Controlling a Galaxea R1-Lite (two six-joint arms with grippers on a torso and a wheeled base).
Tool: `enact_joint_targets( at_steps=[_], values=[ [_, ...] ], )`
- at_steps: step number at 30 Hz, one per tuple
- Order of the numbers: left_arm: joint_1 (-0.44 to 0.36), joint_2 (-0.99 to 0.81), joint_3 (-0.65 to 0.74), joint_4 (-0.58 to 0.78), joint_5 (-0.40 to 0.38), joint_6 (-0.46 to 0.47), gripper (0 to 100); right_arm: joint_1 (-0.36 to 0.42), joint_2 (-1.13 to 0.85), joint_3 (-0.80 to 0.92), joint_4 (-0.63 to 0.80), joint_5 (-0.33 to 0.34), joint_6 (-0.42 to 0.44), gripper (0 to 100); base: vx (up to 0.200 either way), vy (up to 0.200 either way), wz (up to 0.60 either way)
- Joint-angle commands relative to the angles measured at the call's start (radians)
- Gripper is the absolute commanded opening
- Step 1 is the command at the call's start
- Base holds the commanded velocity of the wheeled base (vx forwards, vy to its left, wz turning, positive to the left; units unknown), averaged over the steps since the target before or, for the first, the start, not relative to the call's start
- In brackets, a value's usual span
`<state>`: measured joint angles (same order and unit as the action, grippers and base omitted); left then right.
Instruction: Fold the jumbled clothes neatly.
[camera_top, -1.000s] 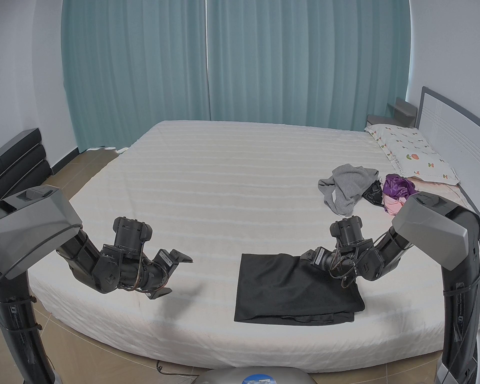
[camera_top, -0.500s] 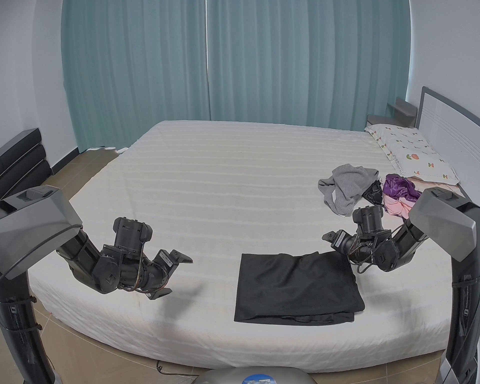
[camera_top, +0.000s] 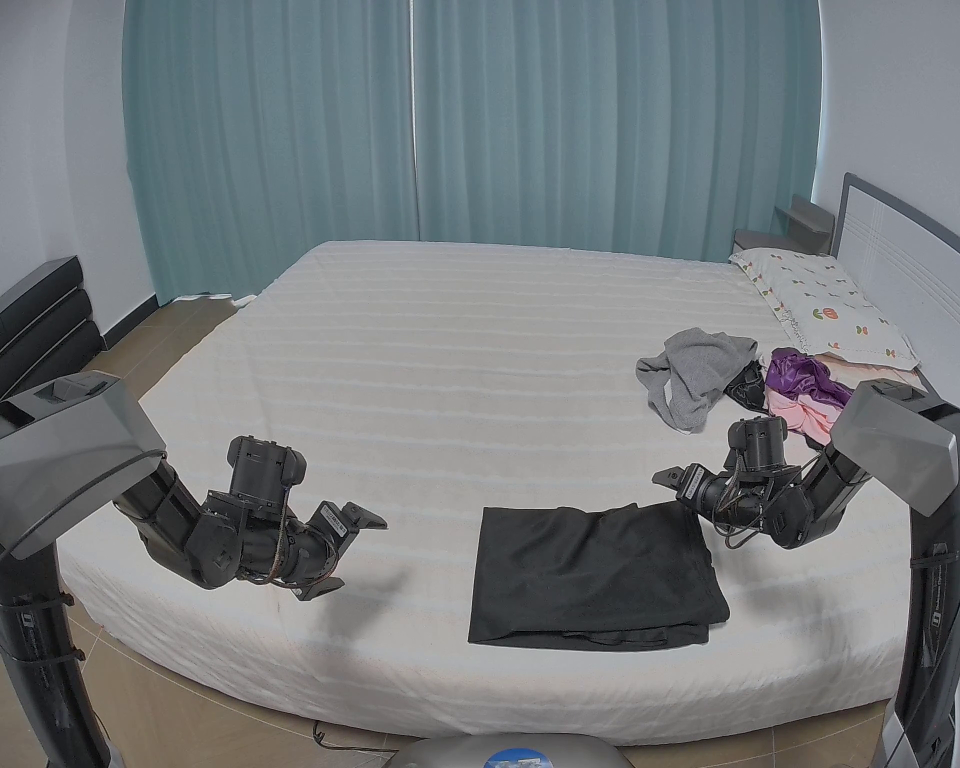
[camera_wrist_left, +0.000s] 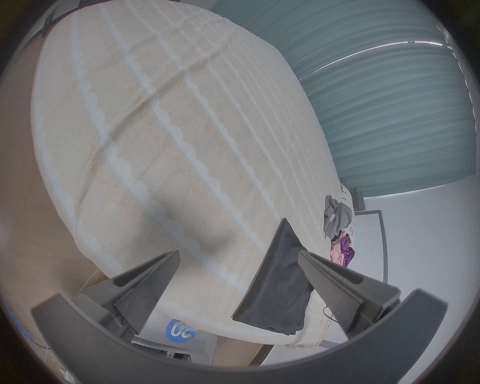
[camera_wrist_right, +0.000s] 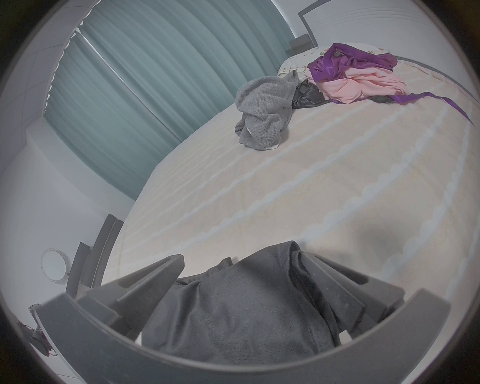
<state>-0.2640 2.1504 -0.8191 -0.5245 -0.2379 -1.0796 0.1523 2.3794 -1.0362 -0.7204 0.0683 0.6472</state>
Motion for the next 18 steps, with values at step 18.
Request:
enact_joint_targets(
  at_steps=[18],
  values=[
    [0.000, 0.002, -0.002, 0.000, 0.000, 0.000, 100, 0.001, 0.057, -0.010, 0.010, 0.002, -0.074, 100, 0.000, 0.000, 0.00]
  ],
)
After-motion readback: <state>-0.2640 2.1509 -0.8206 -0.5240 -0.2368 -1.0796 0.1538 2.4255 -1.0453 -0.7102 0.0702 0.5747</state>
